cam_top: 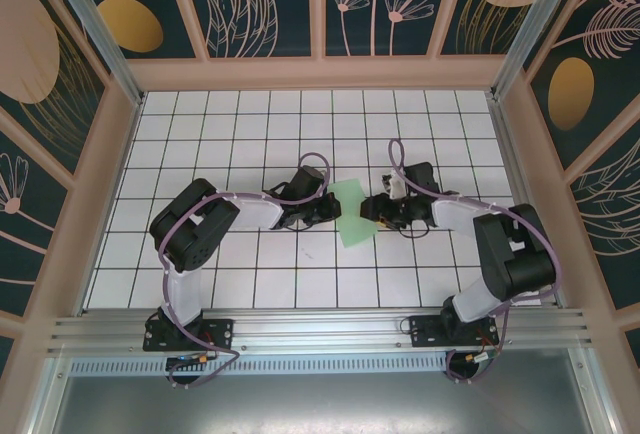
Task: Fold a paper plane with a square sheet of paper (pick it up from the middle)
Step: Third fold the triangle at the center of the table.
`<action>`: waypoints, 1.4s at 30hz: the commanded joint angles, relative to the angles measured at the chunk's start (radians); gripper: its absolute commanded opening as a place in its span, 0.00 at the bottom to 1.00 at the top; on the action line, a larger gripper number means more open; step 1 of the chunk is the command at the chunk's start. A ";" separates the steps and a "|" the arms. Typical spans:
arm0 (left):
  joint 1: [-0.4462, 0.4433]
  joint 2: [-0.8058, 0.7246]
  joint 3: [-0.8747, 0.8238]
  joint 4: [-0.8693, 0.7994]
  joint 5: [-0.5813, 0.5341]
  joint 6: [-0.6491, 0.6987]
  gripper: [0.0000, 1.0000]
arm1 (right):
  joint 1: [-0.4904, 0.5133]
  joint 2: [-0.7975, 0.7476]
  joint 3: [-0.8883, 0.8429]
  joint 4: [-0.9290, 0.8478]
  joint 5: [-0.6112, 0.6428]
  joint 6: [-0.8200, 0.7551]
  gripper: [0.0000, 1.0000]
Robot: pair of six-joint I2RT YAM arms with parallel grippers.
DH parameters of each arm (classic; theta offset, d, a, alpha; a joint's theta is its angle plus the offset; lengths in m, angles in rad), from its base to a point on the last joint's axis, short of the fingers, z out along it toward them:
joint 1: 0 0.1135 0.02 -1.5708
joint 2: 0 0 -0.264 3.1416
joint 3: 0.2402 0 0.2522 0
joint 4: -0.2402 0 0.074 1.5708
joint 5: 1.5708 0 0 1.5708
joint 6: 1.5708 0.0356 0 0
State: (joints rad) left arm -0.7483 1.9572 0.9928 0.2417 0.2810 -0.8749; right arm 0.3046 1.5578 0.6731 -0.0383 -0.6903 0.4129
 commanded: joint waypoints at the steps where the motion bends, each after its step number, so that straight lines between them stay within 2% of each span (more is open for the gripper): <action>1: -0.006 0.022 0.015 -0.016 0.018 0.037 0.10 | -0.013 0.051 0.053 -0.023 -0.041 -0.056 0.49; 10: -0.006 0.035 0.032 -0.034 0.018 0.057 0.10 | -0.044 0.153 0.156 -0.088 -0.066 -0.140 0.48; 18: -0.006 0.038 0.061 -0.074 0.008 0.088 0.10 | -0.047 0.222 0.214 -0.124 -0.093 -0.168 0.31; 20: -0.006 0.025 0.061 -0.081 -0.008 0.092 0.10 | -0.047 0.217 0.211 -0.125 -0.082 -0.156 0.22; 23: -0.006 -0.006 0.060 -0.085 -0.026 0.099 0.12 | -0.047 0.193 0.190 -0.105 -0.068 -0.113 0.11; 28: -0.020 -0.095 0.039 -0.101 -0.072 0.159 0.21 | -0.041 0.130 0.131 -0.041 -0.052 0.011 0.03; 32: -0.084 -0.178 0.019 -0.162 -0.196 0.270 0.31 | -0.034 0.091 0.080 0.021 -0.022 0.126 0.03; 36: -0.189 -0.235 -0.008 -0.198 -0.323 0.362 0.38 | -0.019 0.064 0.035 0.075 0.009 0.218 0.02; 42: -0.358 -0.203 0.028 -0.243 -0.484 0.464 0.45 | 0.000 0.051 0.019 0.097 0.044 0.275 0.02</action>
State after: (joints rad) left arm -1.0645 1.7329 1.0088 0.0635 -0.0776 -0.5011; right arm 0.2924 1.6386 0.7036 0.0154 -0.6785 0.6312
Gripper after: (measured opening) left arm 0.448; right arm 0.066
